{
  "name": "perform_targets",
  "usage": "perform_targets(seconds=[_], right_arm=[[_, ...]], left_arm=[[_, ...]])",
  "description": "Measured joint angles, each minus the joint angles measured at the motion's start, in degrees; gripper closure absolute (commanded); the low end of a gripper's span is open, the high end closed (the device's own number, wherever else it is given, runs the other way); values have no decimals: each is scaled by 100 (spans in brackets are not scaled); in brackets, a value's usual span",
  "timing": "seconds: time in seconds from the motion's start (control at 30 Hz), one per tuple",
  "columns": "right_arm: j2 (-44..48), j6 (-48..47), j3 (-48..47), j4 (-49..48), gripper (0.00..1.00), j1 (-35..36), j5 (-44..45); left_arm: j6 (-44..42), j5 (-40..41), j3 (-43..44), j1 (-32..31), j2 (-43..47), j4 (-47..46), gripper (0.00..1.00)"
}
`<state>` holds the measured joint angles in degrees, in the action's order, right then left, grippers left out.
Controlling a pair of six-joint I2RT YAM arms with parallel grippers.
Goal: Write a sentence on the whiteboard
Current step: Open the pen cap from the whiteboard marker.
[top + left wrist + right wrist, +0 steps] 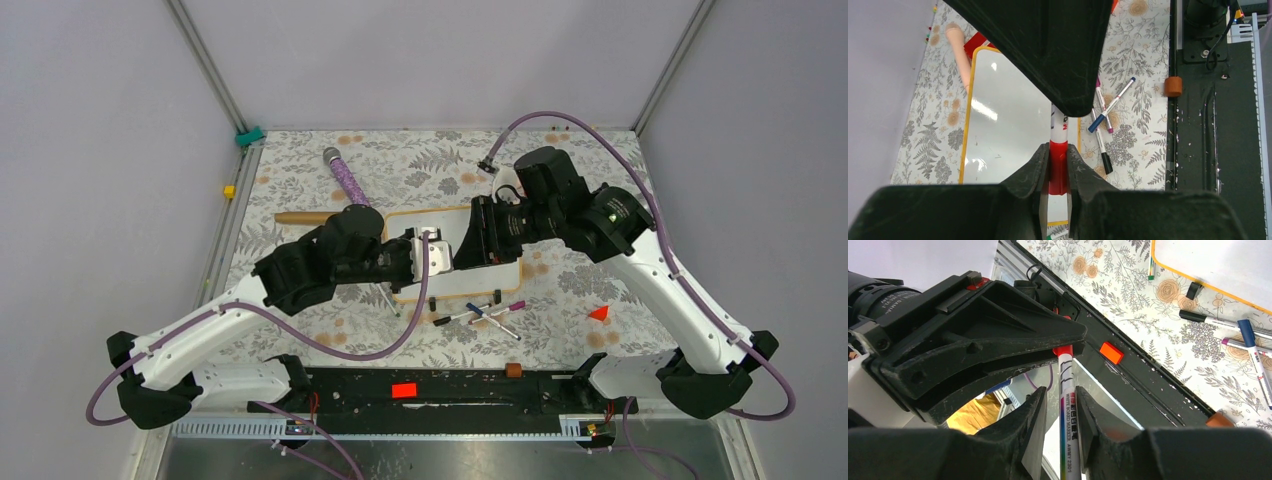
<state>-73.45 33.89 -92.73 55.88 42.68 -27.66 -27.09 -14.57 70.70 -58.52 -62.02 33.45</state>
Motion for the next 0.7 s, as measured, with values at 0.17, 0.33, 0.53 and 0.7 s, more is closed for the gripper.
perform_targets(seconds=[0.17,0.33,0.53,0.7], right_arm=[[-20,0,0,-2,68,31,-39],[-28,-46,0,76,93,28,24],[-33,-61,0,94,100,28,33],[-17,-87,24,76,100,13,42]], left_arm=[[17,7,61,0,-42,-46,100],[17,-7,68,0,-76,-35,100],[33,4,70,-11,-76,-13,100],[55,153,-42,-37,-2,-125,100]])
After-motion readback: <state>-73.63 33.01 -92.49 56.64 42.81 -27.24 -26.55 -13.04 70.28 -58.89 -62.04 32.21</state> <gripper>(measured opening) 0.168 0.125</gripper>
